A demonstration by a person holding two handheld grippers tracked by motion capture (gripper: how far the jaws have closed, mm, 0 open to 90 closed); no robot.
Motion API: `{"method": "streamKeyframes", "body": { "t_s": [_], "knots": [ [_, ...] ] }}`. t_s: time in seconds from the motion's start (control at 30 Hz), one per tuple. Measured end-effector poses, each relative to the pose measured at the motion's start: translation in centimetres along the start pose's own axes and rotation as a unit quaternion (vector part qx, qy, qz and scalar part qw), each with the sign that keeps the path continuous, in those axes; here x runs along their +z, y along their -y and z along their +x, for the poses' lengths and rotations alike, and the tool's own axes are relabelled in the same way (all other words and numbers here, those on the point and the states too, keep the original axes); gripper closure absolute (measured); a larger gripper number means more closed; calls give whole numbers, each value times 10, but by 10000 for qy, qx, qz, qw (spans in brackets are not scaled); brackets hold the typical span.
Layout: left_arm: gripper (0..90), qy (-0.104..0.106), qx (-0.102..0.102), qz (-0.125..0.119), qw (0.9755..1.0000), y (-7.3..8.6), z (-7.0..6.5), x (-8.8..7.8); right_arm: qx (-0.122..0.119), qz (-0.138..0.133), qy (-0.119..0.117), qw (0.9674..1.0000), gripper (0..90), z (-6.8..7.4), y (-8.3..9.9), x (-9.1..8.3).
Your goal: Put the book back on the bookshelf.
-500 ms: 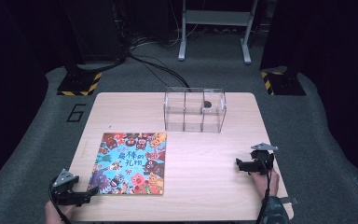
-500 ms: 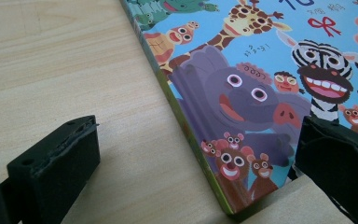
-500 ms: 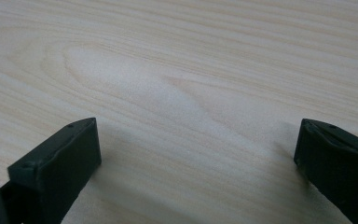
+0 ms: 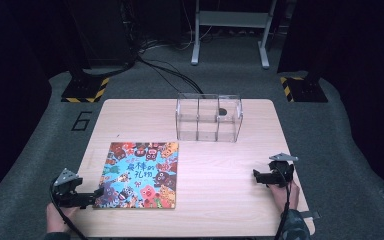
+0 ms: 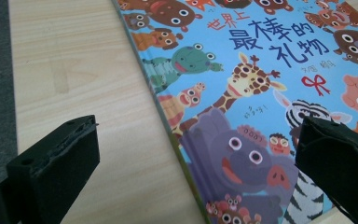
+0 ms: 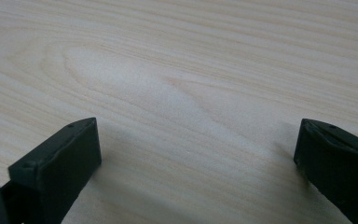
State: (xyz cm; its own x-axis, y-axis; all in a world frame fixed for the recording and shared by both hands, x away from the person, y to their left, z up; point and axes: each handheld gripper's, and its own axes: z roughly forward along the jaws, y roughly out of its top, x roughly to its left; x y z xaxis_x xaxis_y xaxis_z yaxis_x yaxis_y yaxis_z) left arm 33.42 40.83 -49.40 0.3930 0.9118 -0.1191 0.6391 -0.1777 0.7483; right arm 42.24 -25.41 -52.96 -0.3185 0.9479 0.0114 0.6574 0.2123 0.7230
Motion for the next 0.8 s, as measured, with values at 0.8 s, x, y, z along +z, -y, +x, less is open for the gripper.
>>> {"method": "streamKeyframes", "body": {
  "t_s": [0.8],
  "knots": [
    [0,44,200,525,9984,-43,5,63,-1,35,-28,10000,8,-1,-1,-1]
  ]
}}
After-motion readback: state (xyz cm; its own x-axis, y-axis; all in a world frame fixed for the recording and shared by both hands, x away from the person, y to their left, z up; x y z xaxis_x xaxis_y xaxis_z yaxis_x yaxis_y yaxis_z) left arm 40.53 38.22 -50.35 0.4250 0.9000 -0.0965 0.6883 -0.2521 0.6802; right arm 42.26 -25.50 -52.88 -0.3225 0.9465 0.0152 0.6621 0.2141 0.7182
